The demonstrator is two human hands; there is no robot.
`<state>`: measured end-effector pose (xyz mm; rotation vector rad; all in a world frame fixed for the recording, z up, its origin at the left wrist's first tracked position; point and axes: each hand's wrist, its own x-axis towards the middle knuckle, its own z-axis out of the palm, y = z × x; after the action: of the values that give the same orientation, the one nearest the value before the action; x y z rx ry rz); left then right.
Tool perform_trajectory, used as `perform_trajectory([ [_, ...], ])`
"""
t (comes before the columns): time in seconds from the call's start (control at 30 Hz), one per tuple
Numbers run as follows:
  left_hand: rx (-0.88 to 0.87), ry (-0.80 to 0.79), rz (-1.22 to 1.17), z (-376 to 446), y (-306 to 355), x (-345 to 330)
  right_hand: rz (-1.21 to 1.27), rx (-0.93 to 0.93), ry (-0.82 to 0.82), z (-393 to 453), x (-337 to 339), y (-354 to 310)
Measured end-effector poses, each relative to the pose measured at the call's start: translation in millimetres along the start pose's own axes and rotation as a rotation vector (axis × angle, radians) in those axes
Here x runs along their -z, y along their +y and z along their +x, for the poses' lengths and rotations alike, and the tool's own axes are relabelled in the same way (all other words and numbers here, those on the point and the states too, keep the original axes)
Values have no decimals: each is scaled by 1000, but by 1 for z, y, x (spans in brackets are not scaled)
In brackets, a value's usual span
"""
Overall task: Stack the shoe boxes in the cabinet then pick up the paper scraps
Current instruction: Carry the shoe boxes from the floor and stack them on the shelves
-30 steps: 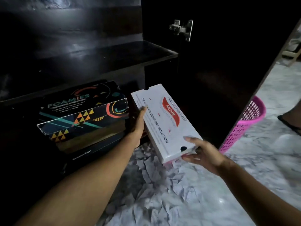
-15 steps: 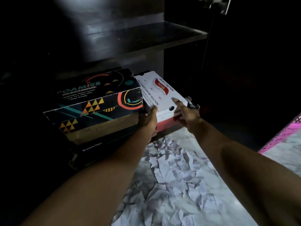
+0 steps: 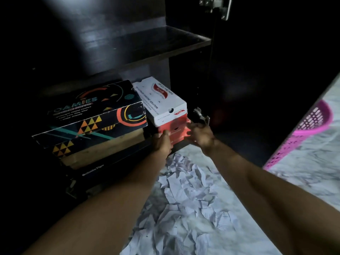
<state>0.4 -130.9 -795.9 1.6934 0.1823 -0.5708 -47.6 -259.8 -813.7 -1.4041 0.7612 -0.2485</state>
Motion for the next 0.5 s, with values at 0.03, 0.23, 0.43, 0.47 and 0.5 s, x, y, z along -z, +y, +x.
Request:
perform_trajectory([
  [0.03,-29,-32,70,-6,-5,-3,-22,3,13,-14,9,3],
  [0.23,-92,-322,234,-60,-13,-47,-128,11,73,-110,91,24],
  [0.43,-177,-609,393,-139,-45,-120,-165,74,310,-227,195,50],
  [0.47,-193,-663,409,-157,-50,-133,-163,78,355,-248,213,53],
  [0.5,-215,-713,429,-175,-56,-147,-167,91,408,-267,231,56],
])
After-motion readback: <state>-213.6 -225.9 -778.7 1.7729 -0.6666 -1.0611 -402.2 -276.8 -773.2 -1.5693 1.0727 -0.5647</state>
